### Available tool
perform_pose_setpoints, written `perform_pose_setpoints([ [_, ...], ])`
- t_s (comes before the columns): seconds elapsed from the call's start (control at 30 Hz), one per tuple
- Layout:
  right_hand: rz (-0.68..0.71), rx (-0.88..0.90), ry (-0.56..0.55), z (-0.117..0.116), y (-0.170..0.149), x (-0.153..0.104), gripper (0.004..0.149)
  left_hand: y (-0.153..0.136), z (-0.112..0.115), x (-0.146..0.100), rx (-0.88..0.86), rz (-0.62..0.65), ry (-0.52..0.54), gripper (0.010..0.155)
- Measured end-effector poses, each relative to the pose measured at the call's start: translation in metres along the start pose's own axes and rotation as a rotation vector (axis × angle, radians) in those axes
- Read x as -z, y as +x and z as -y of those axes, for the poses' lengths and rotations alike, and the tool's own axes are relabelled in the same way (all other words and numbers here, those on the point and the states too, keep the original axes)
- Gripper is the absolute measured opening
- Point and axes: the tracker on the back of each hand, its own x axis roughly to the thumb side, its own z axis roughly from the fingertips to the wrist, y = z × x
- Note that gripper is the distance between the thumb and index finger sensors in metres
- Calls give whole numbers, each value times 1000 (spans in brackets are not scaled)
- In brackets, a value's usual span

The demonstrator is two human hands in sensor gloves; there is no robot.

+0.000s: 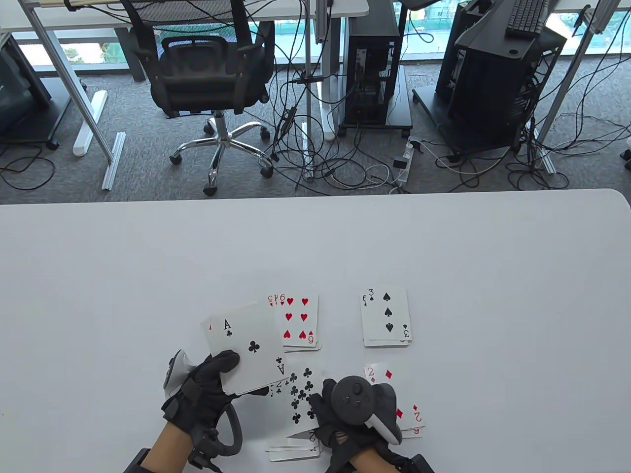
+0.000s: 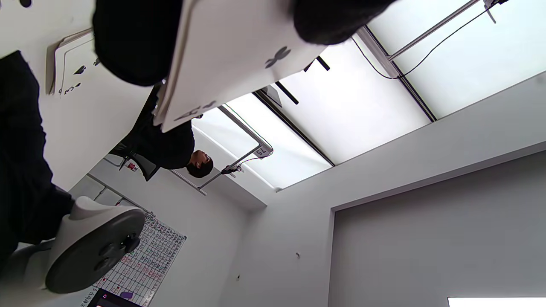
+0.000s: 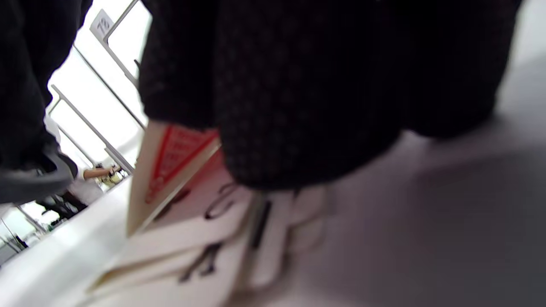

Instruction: Playing card suit sorting

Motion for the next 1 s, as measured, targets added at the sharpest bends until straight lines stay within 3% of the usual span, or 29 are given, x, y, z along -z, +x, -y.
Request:
perform_pose_setpoints([
  [0.33, 8, -422, 170, -22, 20, 1, 66, -5, -1, 0, -13, -26, -3, 55],
  [0.5, 8, -351, 147, -14, 18, 2, 67, -6, -1, 0, -10, -37, -7, 55],
  [0.57, 27, -278, 77, -3, 15, 0, 66, -7, 0, 0, -10, -48, -14, 55],
  [0.83, 128, 8, -385, 52, 2, -23, 62, -16, 7, 2, 29, -106, -53, 55],
  [1.0, 231, 140, -469, 61, 3, -30, 64, -24, 14, 3, 40, -148, -91, 55],
])
